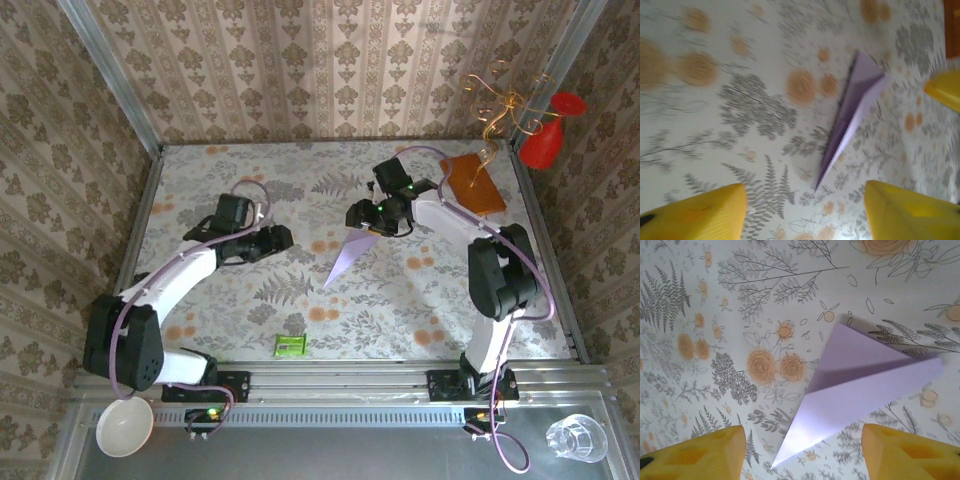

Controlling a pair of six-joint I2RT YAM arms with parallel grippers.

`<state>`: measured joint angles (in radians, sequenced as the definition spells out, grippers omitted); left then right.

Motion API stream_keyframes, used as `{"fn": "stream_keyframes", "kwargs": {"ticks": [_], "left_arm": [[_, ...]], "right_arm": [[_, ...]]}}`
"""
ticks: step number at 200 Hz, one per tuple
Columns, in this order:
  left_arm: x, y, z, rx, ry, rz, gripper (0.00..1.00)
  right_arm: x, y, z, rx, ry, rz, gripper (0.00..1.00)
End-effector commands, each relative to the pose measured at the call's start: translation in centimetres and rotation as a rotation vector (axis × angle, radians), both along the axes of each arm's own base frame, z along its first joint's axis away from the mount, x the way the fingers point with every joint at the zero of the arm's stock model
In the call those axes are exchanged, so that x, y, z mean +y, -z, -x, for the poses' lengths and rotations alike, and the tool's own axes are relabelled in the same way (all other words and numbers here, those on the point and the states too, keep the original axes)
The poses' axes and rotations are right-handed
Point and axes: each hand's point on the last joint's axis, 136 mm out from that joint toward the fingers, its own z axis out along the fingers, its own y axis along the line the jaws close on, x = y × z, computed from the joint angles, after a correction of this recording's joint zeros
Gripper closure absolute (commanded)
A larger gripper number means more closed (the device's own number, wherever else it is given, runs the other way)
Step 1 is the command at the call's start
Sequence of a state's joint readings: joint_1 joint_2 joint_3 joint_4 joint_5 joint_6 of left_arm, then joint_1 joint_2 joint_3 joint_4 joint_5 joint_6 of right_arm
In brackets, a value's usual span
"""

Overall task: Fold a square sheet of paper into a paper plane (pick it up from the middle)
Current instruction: Fold the wing for the fifth time at the center of the table.

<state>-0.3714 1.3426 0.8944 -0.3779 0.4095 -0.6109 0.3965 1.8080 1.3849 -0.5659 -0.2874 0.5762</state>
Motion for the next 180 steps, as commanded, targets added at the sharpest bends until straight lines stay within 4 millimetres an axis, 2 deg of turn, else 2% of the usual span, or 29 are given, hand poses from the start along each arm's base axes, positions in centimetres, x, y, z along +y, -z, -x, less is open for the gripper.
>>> {"fn": "stream_keyframes", "kwargs": {"ticks": [1, 28, 65, 112, 146, 180], "left_arm": [[2.9, -2.8, -0.8, -0.117, -0.016, -0.091, 0.23], [4.8, -3.9, -1.2, -0.182, -0.034, -0.114, 0.11], [6.3, -3.1, -1.1, -0.187, -0.041, -0.125, 0.00], [6.1, -1.9, -1.1, -0.156, -0.026, -0.106, 0.00], [6.2, -1.8, -1.3, -0.150, -0.028, -0.114, 0.00], [6.0, -1.7, -1.5, -0.144, -0.027, -0.101, 0.00]], "right_arm": [[-3.3, 0.5, 1.6, 0.017, 0.170, 0.201, 0.32], [-2.3, 0.7, 2.1, 0.007, 0.216, 0.271, 0.25], [-0.1, 3.0, 2.4, 0.058, 0.237, 0.369, 0.22], [2.1, 6.0, 2.6, 0.113, 0.213, 0.459, 0.25], [1.7, 7.1, 3.0, 0.130, 0.234, 0.536, 0.29], [0.8, 7.2, 3.3, 0.140, 0.259, 0.582, 0.39]]}}
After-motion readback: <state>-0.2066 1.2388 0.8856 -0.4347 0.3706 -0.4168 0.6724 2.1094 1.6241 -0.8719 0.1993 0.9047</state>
